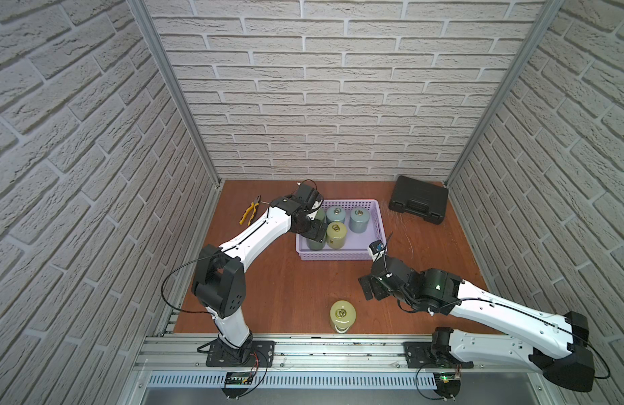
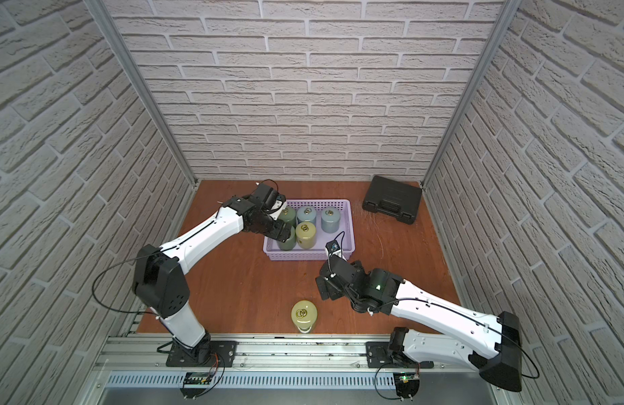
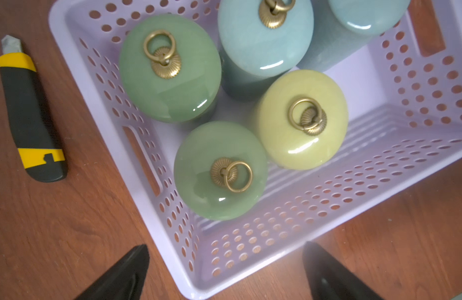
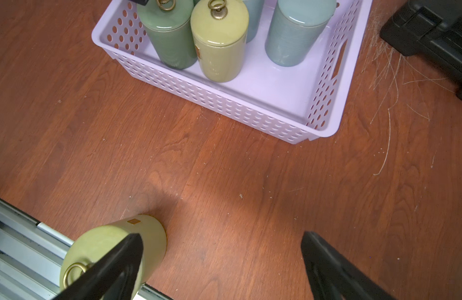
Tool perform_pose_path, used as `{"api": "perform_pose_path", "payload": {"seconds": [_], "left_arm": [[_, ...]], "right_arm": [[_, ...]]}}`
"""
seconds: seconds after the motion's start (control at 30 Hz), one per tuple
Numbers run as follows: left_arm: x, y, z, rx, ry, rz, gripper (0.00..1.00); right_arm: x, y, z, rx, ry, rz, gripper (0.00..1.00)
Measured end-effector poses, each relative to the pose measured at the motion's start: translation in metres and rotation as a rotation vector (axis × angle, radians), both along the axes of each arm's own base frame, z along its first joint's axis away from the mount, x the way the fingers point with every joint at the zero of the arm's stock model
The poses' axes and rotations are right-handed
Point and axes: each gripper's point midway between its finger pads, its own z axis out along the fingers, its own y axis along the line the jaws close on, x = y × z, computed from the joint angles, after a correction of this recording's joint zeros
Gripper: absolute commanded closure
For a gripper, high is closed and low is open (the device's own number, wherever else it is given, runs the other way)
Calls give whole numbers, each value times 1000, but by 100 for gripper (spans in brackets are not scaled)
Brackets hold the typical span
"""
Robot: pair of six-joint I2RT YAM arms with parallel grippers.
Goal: Take the tea canister out of the basket
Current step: Pick up the tea canister from the basket.
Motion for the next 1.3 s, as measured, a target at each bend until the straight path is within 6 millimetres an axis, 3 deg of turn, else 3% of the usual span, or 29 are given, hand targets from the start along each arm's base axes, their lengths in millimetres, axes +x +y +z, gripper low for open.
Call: {"api": "perform_pose_path", "payload": {"seconds": [0.3, 0.67, 1.3], "left_arm": [[5, -10, -24, 78, 48, -93, 2], [21, -18, -37, 117, 56, -130, 2], [27, -17, -63, 175, 100, -156, 2]], "right_arm": [[0, -9, -4, -5, 0, -35, 0], [0, -16, -6, -6, 0, -59, 0], [1, -19, -6, -9, 2, -71, 1]]}}
